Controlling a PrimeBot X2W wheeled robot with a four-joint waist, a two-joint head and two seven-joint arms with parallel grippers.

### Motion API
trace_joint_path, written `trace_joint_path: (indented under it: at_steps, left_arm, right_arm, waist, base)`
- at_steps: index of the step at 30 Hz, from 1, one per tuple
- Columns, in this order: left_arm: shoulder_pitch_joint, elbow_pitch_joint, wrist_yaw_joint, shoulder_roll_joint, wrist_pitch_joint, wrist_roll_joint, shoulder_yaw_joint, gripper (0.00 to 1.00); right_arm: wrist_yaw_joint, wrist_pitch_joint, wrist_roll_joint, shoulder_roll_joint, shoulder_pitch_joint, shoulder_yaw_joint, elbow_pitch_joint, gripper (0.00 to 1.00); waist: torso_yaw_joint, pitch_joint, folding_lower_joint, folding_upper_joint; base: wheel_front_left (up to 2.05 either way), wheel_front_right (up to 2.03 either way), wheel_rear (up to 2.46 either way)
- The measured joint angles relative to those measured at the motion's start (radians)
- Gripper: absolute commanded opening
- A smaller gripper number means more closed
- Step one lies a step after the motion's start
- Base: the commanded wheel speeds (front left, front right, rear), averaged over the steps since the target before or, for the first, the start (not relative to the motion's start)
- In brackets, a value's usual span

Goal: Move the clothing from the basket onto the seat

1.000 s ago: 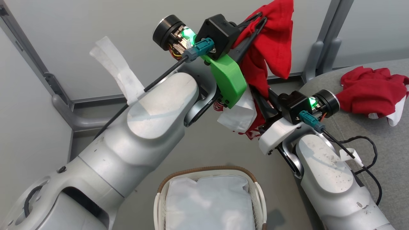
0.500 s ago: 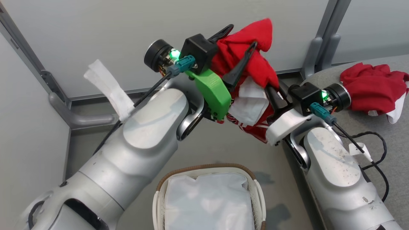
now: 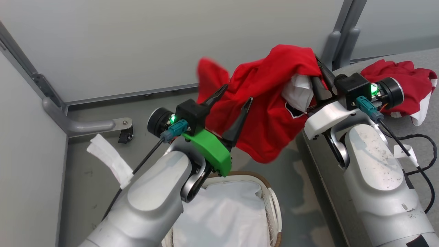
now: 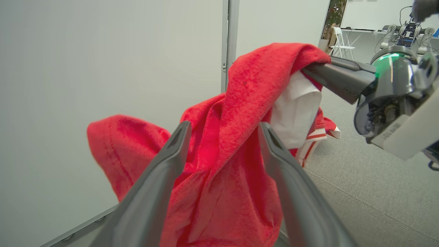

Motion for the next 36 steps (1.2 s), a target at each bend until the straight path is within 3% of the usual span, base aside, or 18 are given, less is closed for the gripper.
trace_joint_path:
  at_steps: [8, 22, 36]
  left_arm:
    - [0.169, -0.082, 0.001, 0.012, -0.001, 0.105, 0.131, 1.00]
    - [0.303, -0.126, -0.022, -0.028, -0.001, 0.218, 0.265, 1.00]
    - [0.347, -0.181, -0.034, -0.041, -0.001, 0.303, 0.295, 1.00]
  right_arm:
    - [0.000, 0.000, -0.035, 0.000, 0.005, -0.042, -0.011, 0.00]
    - [0.000, 0.000, -0.043, 0.000, 0.018, -0.080, -0.016, 0.00]
    - [0.000, 0.000, -0.108, -0.001, -0.054, -0.136, -0.030, 0.00]
  waist:
    - [-0.033, 0.007, 0.0000, 0.0000]
    - [-0.115, 0.023, 0.0000, 0.0000]
    - [-0.323, 0.057, 0.0001, 0.0000]
  base:
    - [0.00, 0.00, 0.00]
    - [0.00, 0.00, 0.00]
    - [0.00, 0.00, 0.00]
